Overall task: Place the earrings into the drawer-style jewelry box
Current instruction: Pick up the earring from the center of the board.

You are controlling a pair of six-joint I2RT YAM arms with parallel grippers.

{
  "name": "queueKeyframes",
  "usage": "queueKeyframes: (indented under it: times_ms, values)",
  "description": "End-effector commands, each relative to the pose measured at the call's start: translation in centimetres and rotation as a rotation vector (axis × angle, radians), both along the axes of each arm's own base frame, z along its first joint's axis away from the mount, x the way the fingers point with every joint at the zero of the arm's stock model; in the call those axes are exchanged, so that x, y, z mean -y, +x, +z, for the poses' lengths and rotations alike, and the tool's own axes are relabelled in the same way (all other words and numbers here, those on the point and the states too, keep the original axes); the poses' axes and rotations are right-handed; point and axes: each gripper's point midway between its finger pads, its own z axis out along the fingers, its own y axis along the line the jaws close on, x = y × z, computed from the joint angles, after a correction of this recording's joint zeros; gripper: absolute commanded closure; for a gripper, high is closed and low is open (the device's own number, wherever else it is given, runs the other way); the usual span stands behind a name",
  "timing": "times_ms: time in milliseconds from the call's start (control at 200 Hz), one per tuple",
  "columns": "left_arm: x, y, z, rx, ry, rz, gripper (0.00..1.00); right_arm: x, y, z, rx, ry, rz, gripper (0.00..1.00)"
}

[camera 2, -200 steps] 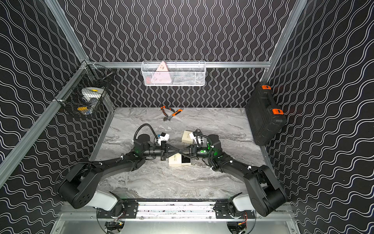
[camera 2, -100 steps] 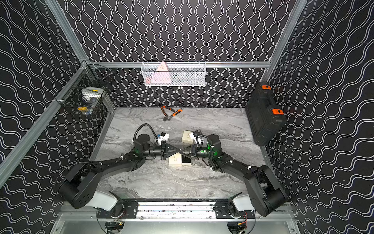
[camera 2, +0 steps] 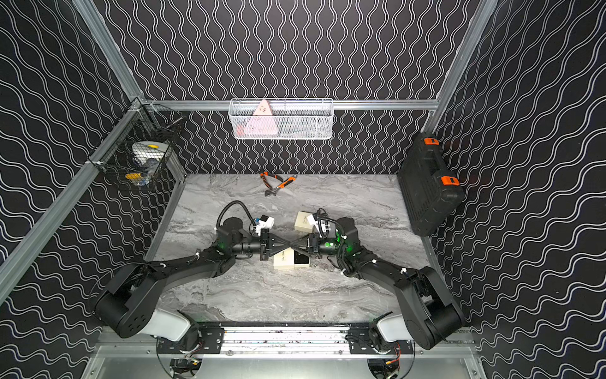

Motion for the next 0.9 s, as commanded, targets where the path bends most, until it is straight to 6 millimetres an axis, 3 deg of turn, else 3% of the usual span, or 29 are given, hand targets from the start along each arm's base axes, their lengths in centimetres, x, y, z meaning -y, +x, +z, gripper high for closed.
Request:
queueKeyframes:
  times_ms: [0,500,896]
  values:
    - [-0.01,-0.07,0.84,0.023,-0.023,-0.006,1.0,-0.03,0.28,0.54,0.021,0.017,-0.008,0.7]
    - [0.01,0.09,0.7,0.023,-0.022,0.0,1.0,-0.07,0.38,0.54,0.016,0.019,-0.011,0.82]
    - [-0.02,-0.04,0.49,0.036,0.006,-0.007,1.0,0.02,0.6,0.27,-0.001,-0.007,-0.023,0.85]
